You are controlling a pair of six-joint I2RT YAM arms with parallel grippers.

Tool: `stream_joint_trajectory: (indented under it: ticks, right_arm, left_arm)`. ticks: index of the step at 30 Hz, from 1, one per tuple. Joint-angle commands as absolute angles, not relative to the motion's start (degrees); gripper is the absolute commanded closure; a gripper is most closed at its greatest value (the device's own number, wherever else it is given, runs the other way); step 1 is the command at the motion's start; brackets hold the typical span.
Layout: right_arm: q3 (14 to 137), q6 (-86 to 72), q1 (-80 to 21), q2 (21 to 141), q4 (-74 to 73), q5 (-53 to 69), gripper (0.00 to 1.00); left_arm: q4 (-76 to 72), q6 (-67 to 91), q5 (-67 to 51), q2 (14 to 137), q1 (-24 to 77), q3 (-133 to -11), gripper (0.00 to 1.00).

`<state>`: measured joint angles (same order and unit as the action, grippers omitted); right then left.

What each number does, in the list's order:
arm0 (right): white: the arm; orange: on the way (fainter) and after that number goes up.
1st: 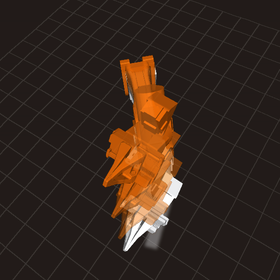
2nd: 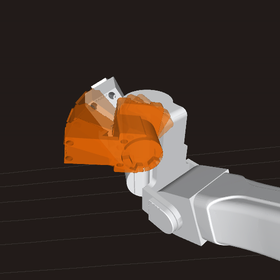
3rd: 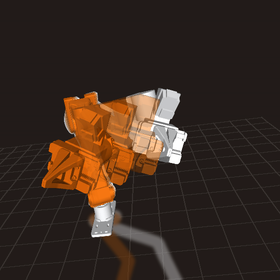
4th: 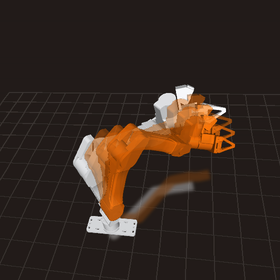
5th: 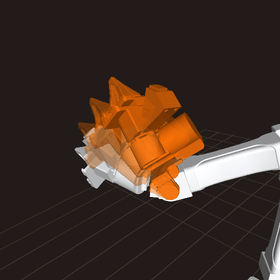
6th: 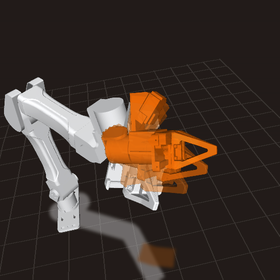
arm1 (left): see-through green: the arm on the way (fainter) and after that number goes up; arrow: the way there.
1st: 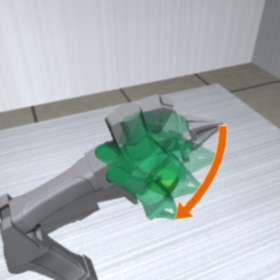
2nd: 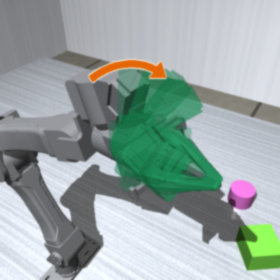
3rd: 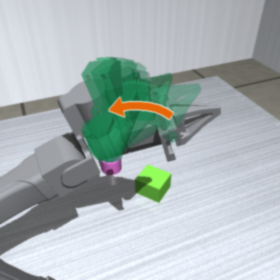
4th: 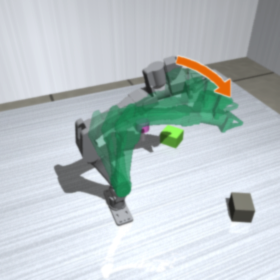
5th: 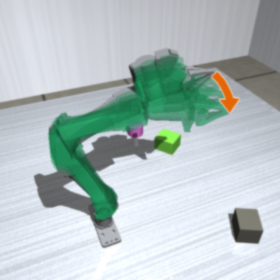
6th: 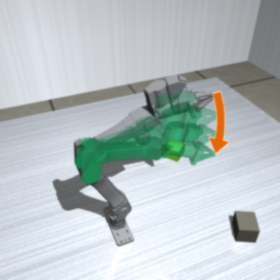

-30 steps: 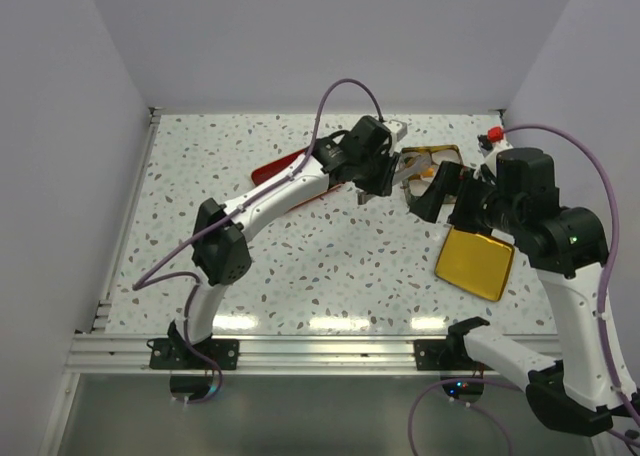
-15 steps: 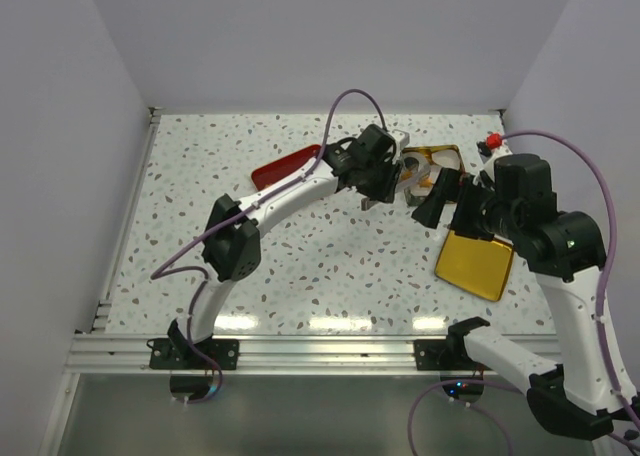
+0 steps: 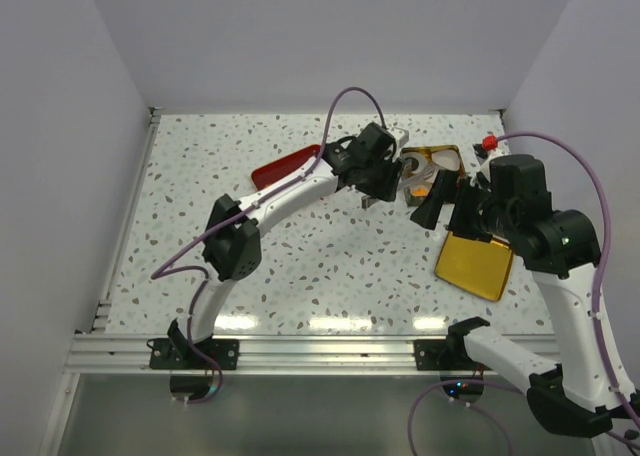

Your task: Pack the cookies

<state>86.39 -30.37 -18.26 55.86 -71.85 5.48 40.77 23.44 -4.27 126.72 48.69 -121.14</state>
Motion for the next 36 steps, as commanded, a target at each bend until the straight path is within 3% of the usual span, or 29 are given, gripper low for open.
stream_joint_trajectory:
  ticks: [1, 5, 23, 36]
  right_arm:
    - [85.96, -29.80, -18.19, 55.81, -70.75, 5.36, 0.01]
    - [85.34, -30.23, -18.11, 55.90, -70.14, 5.71, 0.01]
    - [82.35, -31.20, -18.11, 57.66, -66.45, 8.70, 0.01]
    - [81.48, -30.67, -18.11, 57.83, -66.71, 9.67, 0.01]
  left_arm:
    - [38.32, 23.29, -3.43, 123.32, 47.29, -124.28, 0.46]
    - [39.81, 22.94, -2.73, 119.80, 43.78, -122.96, 0.46]
    - [42.98, 17.31, 10.98, 98.97, 35.77, -91.95, 0.46]
    - [42.89, 17.84, 13.27, 92.81, 34.01, -84.46, 0.46]
